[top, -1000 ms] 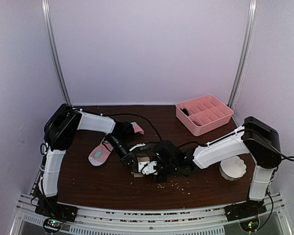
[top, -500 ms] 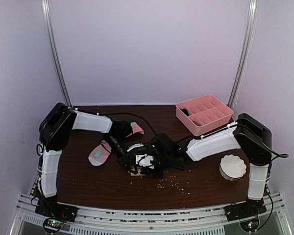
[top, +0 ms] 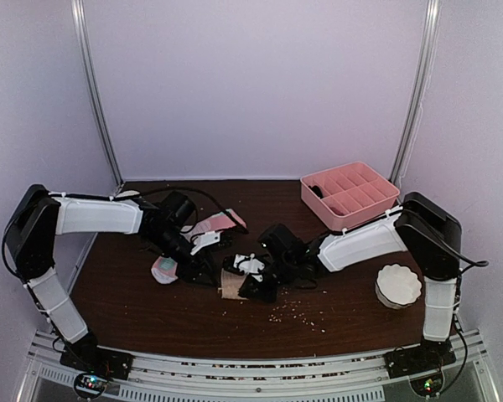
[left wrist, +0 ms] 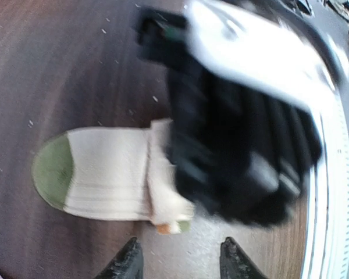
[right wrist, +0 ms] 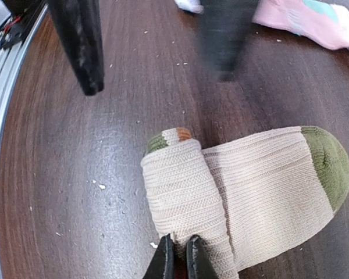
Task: Roll the socks
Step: Roll the sock at the center of the board.
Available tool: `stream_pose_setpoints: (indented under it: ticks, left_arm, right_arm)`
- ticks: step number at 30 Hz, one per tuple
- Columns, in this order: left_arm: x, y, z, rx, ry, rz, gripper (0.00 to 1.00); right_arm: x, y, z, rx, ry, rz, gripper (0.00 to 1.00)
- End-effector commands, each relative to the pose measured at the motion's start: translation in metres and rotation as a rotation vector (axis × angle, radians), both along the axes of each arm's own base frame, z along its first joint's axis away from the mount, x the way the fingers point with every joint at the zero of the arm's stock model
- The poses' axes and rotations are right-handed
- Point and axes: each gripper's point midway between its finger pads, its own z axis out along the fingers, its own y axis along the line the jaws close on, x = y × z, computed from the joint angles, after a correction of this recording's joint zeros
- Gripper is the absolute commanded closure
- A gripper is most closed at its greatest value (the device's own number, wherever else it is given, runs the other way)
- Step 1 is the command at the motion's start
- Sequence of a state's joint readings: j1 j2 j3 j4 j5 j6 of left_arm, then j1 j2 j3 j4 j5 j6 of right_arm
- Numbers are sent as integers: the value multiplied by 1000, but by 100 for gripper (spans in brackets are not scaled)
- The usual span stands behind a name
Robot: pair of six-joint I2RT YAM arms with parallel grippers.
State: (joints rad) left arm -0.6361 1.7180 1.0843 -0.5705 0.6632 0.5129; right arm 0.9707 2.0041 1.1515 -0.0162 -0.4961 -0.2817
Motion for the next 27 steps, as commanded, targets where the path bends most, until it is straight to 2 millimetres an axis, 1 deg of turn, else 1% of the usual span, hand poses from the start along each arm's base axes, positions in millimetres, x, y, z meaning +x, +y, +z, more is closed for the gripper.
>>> stream_pose_setpoints:
  ticks: [1,2,3,6,8,9,13,16,21,24,27]
  left_arm:
    - [-8,-9,9,-14,-126,-99,66]
    - [-17,-11,7,5,-113,-131,69]
    - [-24,-13,5,24,-110,-155,70]
    - [-40,-17,-7,68,-180,-236,65]
    - [-41,-20,-14,92,-234,-261,62]
    - [-41,-21,-18,101,-245,-271,61]
    - [-27,-25,-30,166,-269,-271,60]
    - [-24,-24,-37,184,-306,-289,57]
    - [-18,-22,-45,212,-356,-297,54]
    - [-14,-23,-51,238,-371,-291,55]
    - [-14,-24,-58,265,-363,-295,62]
  right_arm:
    - [-52,-66,-87,-315,299,-100,98]
    - [-52,-65,-88,-314,315,-110,98]
    - [-54,-64,-88,-311,334,-117,98]
    - [-56,-60,-89,-301,404,-151,100]
    - [-57,-56,-90,-294,452,-173,100]
    - [-58,-55,-90,-295,471,-183,100]
    - [-58,-55,-95,-301,540,-238,100]
    - [-60,-53,-95,-268,595,-259,100]
    - [-62,-56,-100,-241,700,-297,100]
    - [-62,-58,-101,-237,733,-312,100]
    - [-60,-57,-100,-220,769,-334,100]
